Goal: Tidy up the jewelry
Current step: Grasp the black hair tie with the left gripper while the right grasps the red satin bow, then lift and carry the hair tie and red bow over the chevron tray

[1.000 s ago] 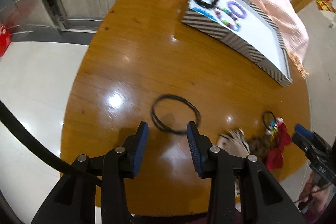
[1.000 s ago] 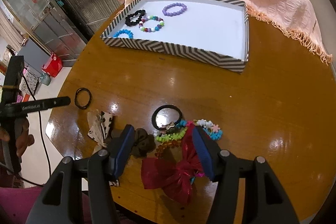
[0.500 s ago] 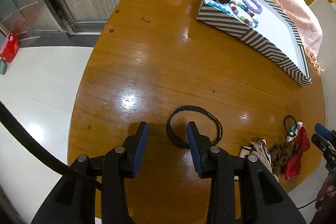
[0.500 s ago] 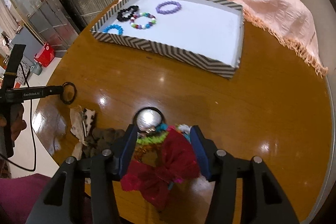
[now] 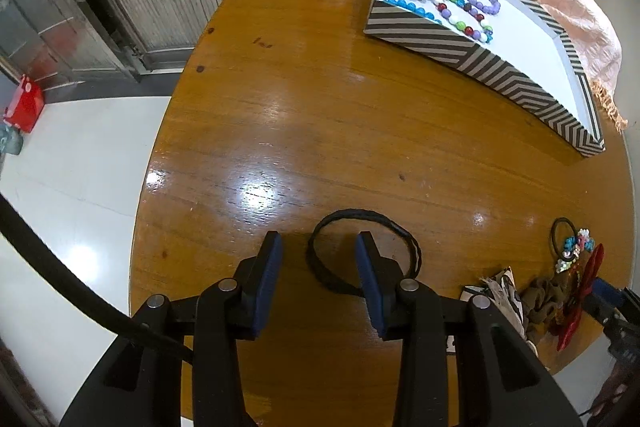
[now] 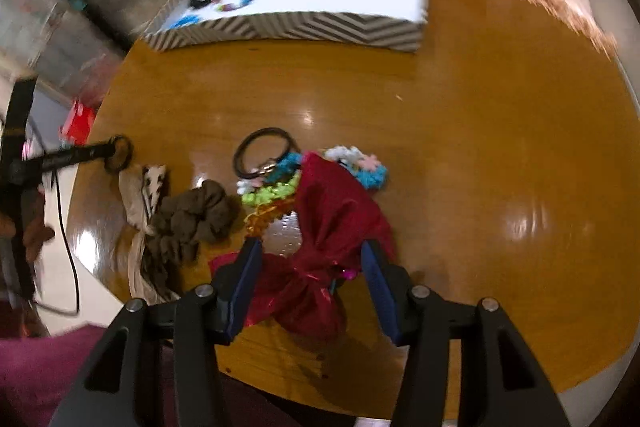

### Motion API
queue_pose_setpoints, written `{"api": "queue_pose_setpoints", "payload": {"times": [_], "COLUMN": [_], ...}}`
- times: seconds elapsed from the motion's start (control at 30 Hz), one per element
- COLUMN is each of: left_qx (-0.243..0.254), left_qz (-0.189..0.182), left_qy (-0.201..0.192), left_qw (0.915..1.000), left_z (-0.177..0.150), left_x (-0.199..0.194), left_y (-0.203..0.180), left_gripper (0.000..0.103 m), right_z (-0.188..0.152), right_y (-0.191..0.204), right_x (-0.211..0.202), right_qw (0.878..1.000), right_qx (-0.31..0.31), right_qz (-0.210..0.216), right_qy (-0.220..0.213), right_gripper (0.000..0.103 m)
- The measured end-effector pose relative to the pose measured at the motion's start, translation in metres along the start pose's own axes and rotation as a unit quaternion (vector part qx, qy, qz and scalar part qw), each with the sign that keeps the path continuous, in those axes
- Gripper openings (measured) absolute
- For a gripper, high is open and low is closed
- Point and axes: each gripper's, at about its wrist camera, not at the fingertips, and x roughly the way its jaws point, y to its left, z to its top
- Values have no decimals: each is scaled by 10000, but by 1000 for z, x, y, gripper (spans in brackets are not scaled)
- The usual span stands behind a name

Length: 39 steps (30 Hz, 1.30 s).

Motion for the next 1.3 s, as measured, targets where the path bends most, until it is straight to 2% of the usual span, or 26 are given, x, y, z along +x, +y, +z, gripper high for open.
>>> {"api": "queue_pose_setpoints", "payload": {"times": [0.1, 0.2, 0.37, 0.53, 0.6, 0.63, 0.67, 0.7, 0.77, 0.8, 1.0, 1.3], "left_qx": [66, 52, -9, 69, 71, 74, 76, 84, 76, 32, -52, 120], "left_qz": [43, 43, 9, 24, -4, -9, -31, -71, -194, -293, -767, -966], "left_qy": [0, 7, 32, 27, -20, -40, -69, -88, -91, -71, -31, -366], "left_qw": [10000, 10000, 10000, 10000, 10000, 10000, 9999, 9999, 9997, 9995, 9970, 9946], "left_z": [0, 0, 0, 0, -2, -3, -3, -4, -5, -5, -5, 12], "left_x": [1, 1, 0, 0, -1, -1, -1, -2, -2, -2, -9, -44], "left_y": [-3, -4, -1, -2, -1, -1, 0, 1, 5, 8, 15, 5], "left_gripper": [37, 37, 37, 37, 23, 20, 15, 10, 5, 2, 1, 1], "right_z": [-4, -8, -12, -2, -3, -3, -4, -5, -5, -5, -1, 23], "right_y": [-4, -8, -4, 2, 2, 4, 4, 5, 3, 1, -11, -8], "right_x": [-8, -10, 1, 14, 17, 18, 17, 17, 16, 15, -12, -55], "right_qw": [9997, 9992, 9989, 9991, 9994, 9995, 9995, 9995, 9997, 9998, 9997, 9974], "right_qx": [184, 347, 464, 427, 319, 229, 143, 56, -16, -9, 60, -61], "right_qz": [-86, -155, 38, -76, -130, -181, -232, -276, -244, -204, -91, 101], "right_qy": [-150, -86, 99, 10, -93, -112, -147, -130, -92, -75, -235, -707], "right_gripper": [55, 55, 55, 55, 54, 54, 50, 35, 25, 24, 20, 20]}}
